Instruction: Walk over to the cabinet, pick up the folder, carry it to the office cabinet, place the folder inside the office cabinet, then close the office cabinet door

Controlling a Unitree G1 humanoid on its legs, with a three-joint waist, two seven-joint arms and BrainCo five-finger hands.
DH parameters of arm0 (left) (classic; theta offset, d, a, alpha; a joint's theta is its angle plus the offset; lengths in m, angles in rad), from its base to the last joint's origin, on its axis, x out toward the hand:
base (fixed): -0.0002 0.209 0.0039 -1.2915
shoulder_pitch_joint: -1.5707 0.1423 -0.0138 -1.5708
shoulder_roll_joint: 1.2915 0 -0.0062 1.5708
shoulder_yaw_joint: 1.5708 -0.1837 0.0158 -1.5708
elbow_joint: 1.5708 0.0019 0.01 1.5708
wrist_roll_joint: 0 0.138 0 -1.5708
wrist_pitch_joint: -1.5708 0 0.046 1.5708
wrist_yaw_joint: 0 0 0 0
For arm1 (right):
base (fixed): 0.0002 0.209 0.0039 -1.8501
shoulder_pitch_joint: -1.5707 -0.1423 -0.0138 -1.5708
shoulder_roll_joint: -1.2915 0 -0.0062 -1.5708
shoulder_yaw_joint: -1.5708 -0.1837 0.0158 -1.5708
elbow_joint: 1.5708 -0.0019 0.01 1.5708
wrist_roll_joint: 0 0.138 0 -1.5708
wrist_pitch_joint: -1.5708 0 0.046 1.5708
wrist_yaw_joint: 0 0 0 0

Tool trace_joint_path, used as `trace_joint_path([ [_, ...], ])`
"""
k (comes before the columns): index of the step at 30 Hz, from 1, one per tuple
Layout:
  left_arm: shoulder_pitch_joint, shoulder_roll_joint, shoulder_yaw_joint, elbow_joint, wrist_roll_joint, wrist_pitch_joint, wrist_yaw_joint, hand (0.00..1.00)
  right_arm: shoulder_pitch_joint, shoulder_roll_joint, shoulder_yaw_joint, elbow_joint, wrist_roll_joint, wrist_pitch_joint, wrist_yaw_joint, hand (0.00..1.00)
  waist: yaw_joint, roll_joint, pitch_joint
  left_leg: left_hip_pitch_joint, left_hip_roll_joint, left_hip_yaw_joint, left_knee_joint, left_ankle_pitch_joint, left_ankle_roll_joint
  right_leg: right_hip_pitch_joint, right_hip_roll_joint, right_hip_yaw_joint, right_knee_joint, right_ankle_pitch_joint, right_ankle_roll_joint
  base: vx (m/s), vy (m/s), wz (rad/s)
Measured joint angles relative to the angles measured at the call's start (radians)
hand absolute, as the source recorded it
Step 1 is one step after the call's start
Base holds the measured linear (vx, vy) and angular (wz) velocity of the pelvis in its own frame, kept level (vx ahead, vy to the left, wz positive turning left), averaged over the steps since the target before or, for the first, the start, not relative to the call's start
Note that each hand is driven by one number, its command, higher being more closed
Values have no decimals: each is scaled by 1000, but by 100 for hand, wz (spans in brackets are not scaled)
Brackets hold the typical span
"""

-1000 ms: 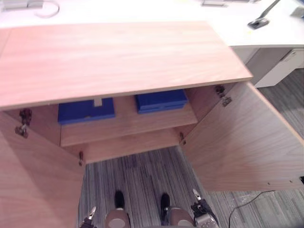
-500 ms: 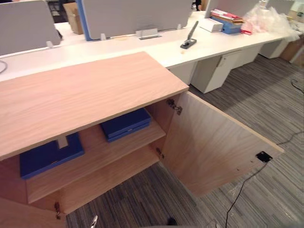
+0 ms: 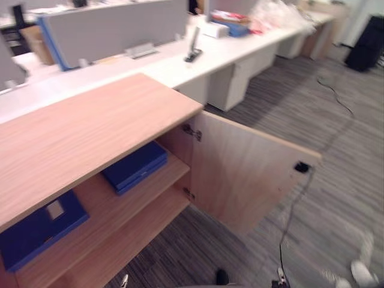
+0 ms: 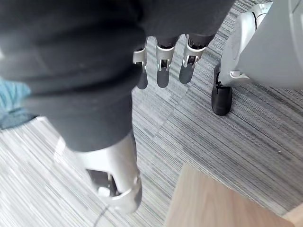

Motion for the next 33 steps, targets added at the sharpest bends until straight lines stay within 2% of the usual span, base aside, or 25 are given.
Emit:
trace_joint_path([
  [1,-3,-3,0,0,-6,-5,2,0,12,2,0,0,0,-1,-5,0,3,3,1,-1,-32,-51,4,-6,18,-5,-6,1,-7,14,-7,-70,212,-61],
  [2,-10,-1,2,0,-11,-9,2,0,49,20,0,1,1,-1,-10,0,-7,-2,2,0,-53,-64,7,5,33,-5,-22,1,-6,48,7,-35,147,-23],
  [4,-10,-5,2,-2,-6,-15,2,0,68,37,9,1,3,-2,-16,0,-13,0,-4,10,-52,-55,-13,13,43,-5,-25,1,-6,55,9,30,76,-5],
  [7,8,-16,4,-23,36,-19,1,0,74,31,113,-10,0,-8,-13,0,-19,3,-24,30,-49,-38,-69,33,39,-20,-15,1,-5,64,17,110,1,-13],
  [10,13,-28,5,-30,76,-19,-2,0,87,21,166,-32,-10,-14,-5,0,-16,19,-41,67,-25,-28,-112,57,14,-17,13,-5,-5,64,18,149,-59,-22],
  [13,12,-34,8,-35,87,-19,-6,0,93,18,201,-46,-38,-18,7,0,-18,25,-44,95,-24,0,-117,83,-9,-5,17,-5,-4,64,18,93,-55,-31],
  [15,10,-44,8,-38,88,-21,-7,0,100,18,204,-62,-39,-20,8,0,-20,34,-50,103,-28,3,-114,87,-5,-1,16,-7,2,64,18,8,-31,-13],
  [17,4,-46,8,-39,87,-28,-10,0,102,10,266,-80,-40,-21,9,0,-19,34,-42,115,-38,14,-114,90,1,-6,12,-8,29,61,19,-82,2,-6],
  [19,1,-45,12,-39,88,-31,-14,0,81,6,307,-98,-40,-23,11,0,-17,22,-30,115,-50,39,-113,91,2,-51,7,-9,95,51,28,-193,10,-37],
  [20,0,-43,12,-48,88,-34,-15,0,54,5,354,-120,-43,-24,16,0,-11,13,-13,115,-58,78,-113,92,12,-91,-2,-46,151,38,21,-252,-22,-60],
  [21,4,-41,12,-58,87,-35,-15,0,39,11,374,-127,-43,-24,18,0,-11,1,-5,114,-65,100,-113,90,20,-109,-12,-81,173,-2,2,-265,-44,-50],
  [22,2,-51,11,-62,88,-36,-16,0,15,12,393,-151,-44,-24,20,0,-14,37,9,111,-45,128,-116,75,53,-139,-47,-184,257,-63,-20,-232,-18,-26],
  [23,9,-58,10,-75,87,-36,-17,0,-8,17,398,-160,-47,-23,21,0,-10,37,14,110,-31,152,-116,74,54,-187,-103,-270,465,-129,-59,-193,-10,-8],
  [25,15,-59,7,-78,80,-36,-18,0,-15,28,411,-161,-72,-22,27,0,-7,37,9,114,-13,150,-110,79,44,-176,-161,-327,624,-204,-51,-81,-47,3],
  [26,26,-57,7,-79,78,-36,-18,0,-13,35,435,-161,-83,-21,30,0,-2,31,1,114,-7,151,-111,81,36,-152,-188,-345,652,-228,-33,-31,-156,-15],
  [27,34,-47,5,-79,62,-36,-19,0,-17,53,437,-159,-114,-14,37,0,8,11,-3,114,-10,159,-115,83,22,-109,-199,-342,599,-263,22,-13,-191,-39],
  [28,35,-37,4,-76,41,-36,-19,0,-27,65,437,-158,-140,-2,38,0,16,-9,-7,111,-16,168,-118,87,10,-91,-188,-337,525,-297,52,21,-234,-50],
  [29,33,-45,0,-65,34,-28,-20,0,-33,57,436,-157,-164,9,38,0,17,16,-8,110,3,168,-122,96,8,-88,-158,-340,499,-278,41,35,-258,-45],
  [30,41,-44,-14,-65,29,-26,-21,0,-33,54,431,-151,-199,23,38,0,14,26,-16,98,23,156,-140,117,8,-81,-113,-338,450,-262,22,35,-245,-29],
  [33,43,-32,-28,-65,1,-22,-23,0,-49,28,430,-144,-220,40,38,0,13,18,-20,98,52,119,-166,151,0,-65,-58,-336,375,-229,-1,19,-194,-24],
])
